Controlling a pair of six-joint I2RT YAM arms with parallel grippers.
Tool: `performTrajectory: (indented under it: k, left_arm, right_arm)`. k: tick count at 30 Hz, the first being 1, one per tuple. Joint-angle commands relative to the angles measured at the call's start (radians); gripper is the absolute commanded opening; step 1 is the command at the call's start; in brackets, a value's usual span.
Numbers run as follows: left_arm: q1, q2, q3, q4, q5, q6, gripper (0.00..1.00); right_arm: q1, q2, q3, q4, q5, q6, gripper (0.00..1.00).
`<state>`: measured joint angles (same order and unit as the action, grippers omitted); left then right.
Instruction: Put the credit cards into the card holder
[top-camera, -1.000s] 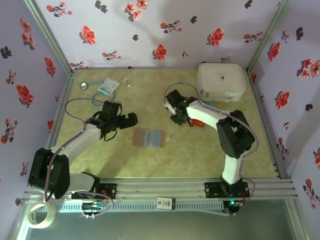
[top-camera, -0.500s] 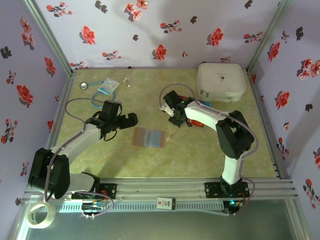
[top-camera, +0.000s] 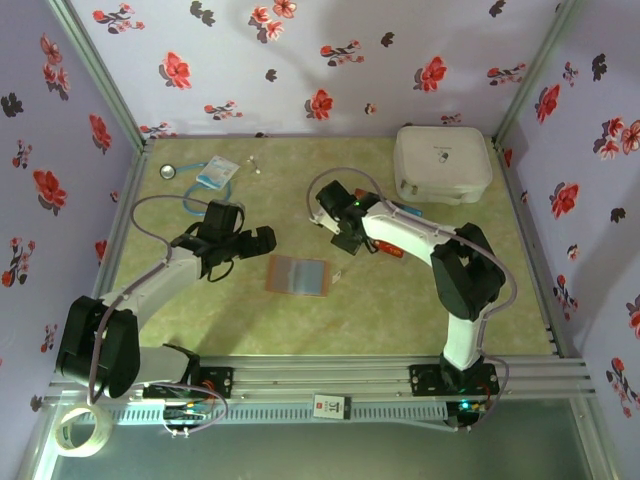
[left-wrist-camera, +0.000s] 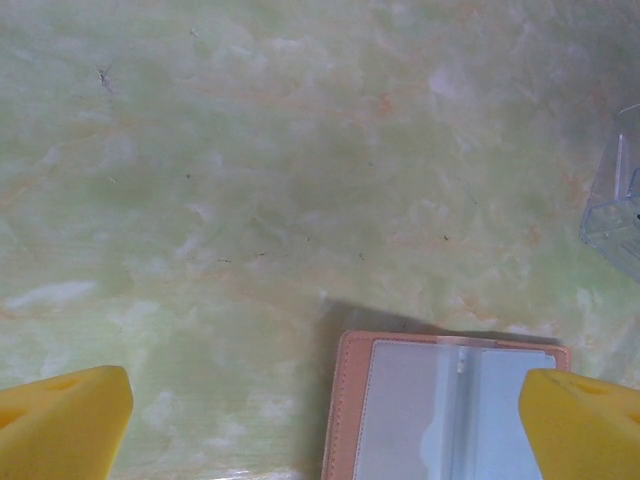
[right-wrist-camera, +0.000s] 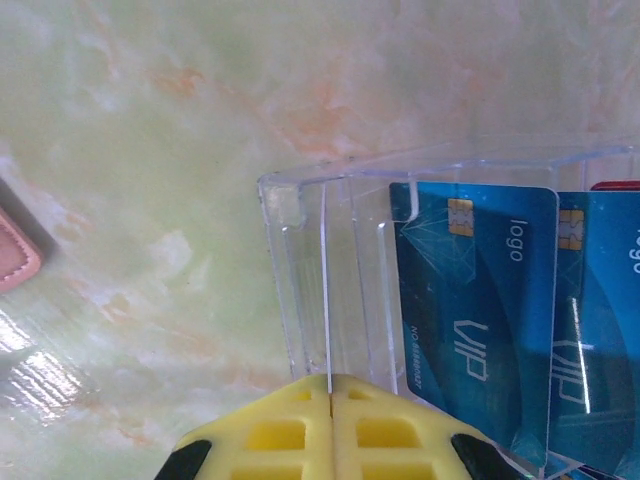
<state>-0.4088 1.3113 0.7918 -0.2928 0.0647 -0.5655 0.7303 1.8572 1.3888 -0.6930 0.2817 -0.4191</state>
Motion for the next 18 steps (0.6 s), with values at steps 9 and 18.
performTrajectory:
  k: [9, 18]
  left_arm:
    - [0.011, 0.001, 0.034, -0.045, 0.014, 0.048, 1.00]
    - [-0.006, 0.014, -0.056, 0.024, 0.111, -0.006, 1.00]
  right_arm:
    - [0.049, -0.197, 0.003, 0.003, -0.048, 0.112, 0.00]
    - [0.034, -0.281, -0.119, 0.088, -0.057, 0.431, 0.00]
